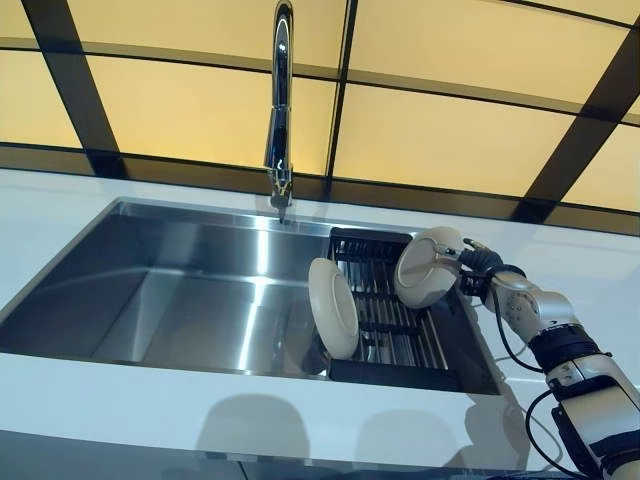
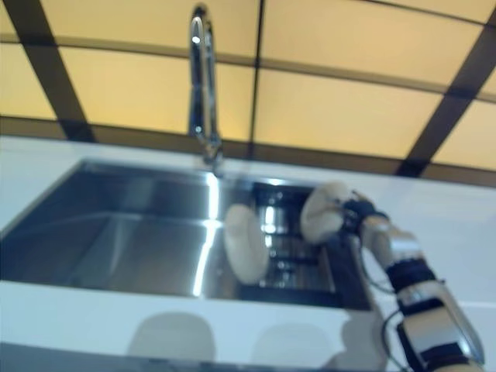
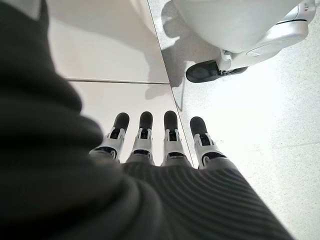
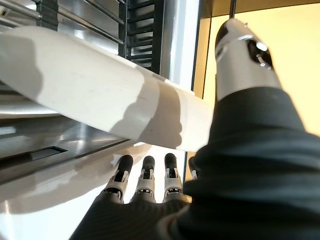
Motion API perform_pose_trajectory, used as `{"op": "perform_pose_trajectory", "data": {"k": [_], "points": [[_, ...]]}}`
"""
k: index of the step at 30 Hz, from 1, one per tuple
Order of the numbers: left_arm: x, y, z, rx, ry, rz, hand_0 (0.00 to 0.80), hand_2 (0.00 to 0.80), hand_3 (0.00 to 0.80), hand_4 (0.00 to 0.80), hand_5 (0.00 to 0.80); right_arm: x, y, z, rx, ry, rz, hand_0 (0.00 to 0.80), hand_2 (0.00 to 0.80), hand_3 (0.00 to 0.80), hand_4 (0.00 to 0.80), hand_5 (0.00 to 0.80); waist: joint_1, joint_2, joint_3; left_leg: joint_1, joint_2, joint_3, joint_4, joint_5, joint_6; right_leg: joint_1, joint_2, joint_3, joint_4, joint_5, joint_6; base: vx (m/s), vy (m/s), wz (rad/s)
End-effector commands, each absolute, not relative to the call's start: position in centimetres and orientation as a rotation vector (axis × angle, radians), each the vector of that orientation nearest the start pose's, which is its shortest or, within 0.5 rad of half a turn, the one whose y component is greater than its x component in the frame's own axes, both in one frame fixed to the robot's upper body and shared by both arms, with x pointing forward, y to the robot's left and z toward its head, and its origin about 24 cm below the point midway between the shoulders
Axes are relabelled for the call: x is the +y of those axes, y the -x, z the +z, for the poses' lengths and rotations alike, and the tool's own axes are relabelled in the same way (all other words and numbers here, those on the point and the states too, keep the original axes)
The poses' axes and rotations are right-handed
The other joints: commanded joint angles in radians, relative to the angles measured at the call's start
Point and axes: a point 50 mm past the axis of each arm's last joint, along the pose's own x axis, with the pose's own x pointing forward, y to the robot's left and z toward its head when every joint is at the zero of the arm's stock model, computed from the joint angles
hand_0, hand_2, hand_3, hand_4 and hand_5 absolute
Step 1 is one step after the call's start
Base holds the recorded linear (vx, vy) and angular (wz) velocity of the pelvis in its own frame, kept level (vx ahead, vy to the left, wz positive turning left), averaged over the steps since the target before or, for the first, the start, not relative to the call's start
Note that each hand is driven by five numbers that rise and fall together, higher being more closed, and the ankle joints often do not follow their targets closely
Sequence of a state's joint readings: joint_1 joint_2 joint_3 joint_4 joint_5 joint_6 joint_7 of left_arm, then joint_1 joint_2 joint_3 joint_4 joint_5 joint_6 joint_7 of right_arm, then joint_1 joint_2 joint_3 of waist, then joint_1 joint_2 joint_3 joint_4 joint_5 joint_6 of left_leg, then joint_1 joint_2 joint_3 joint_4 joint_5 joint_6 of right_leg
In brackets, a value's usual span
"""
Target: Take plates into dishwasher
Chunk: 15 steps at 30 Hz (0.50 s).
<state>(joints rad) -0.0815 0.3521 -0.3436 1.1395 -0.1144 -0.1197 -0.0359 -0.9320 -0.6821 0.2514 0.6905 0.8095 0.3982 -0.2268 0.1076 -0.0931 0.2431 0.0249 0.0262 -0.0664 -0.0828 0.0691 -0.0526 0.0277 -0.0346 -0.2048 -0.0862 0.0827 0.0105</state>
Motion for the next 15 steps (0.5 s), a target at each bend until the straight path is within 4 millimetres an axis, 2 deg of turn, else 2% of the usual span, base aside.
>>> {"op": "perform_pose_trajectory", "data": {"k": [1,15], "points": [[24.42,-16.28,-12.99,0.932,-0.411,-0.096,0.000,0.000,0.000,0.000,0.000,-24.16,-39.77,21.25,0.114,-0.058,-0.184,0.000,0.000,0.000,0.000,0.000,0.020,-0.020,-0.001,-0.015,-0.025,0.039,0.010,-0.035,0.026,0.017,0.004,0.018,0.040,-0.053,0.025,0.000,0.000,0.00],[24.32,-16.43,-12.92,0.925,-0.408,-0.099,0.000,0.000,0.000,0.000,0.000,-24.36,-39.70,20.49,0.163,-0.077,-0.161,0.000,0.000,0.000,0.000,0.000,0.020,-0.019,0.001,-0.010,-0.030,0.042,0.014,-0.039,0.032,0.020,0.002,0.021,0.045,-0.054,0.024,0.000,0.000,0.00]]}}
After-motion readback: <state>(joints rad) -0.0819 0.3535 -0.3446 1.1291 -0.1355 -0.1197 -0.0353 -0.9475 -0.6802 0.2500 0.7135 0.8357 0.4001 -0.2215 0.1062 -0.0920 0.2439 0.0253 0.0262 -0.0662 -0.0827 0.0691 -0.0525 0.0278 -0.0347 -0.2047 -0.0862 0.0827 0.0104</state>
